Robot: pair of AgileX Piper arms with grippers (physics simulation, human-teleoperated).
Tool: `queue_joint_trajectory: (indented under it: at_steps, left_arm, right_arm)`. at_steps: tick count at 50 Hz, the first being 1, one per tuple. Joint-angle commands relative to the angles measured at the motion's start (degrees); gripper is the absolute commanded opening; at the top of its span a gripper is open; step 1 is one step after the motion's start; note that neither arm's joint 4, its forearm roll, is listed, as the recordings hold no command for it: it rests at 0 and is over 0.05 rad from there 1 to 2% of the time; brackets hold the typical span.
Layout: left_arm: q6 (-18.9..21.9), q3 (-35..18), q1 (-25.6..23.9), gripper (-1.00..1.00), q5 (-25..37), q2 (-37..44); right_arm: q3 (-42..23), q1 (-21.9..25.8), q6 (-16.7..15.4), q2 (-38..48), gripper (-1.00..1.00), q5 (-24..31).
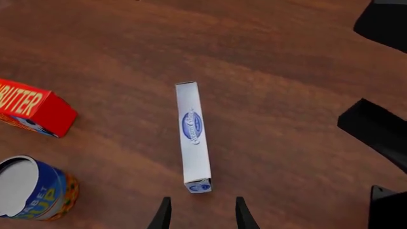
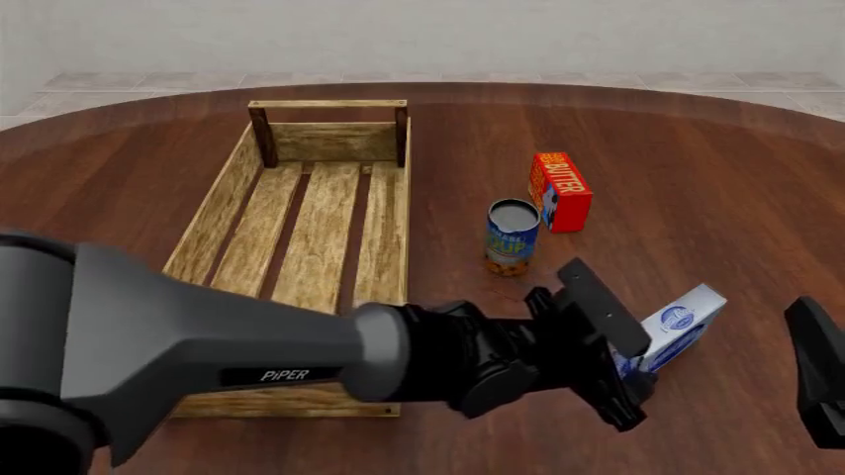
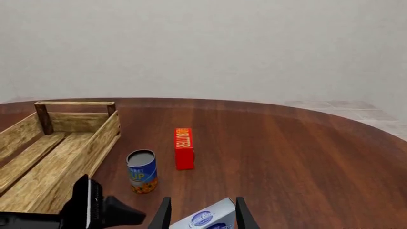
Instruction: Pick up the cream cheese and put it in the tray.
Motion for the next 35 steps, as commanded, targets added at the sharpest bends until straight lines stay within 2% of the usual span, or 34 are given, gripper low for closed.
queue_joint_trajectory:
  at_steps: [1, 29, 35]
  left_arm:
    - [1.1, -2.7, -0.3, 1.00, 1.4, 2.0]
    - [1.6, -6.3, 2.1, 1.00, 3.3, 7.2]
    - [0.4, -7.3, 2.5, 1.00, 3.9, 8.3]
  right_arm:
    - [0.0, 0.0, 0.0, 0.0, 1.00, 0.1]
    - [0.0, 0.0, -0.1, 0.0, 1.00, 0.1]
    - [0.0, 0.0, -0.1, 0.0, 1.00, 0.1]
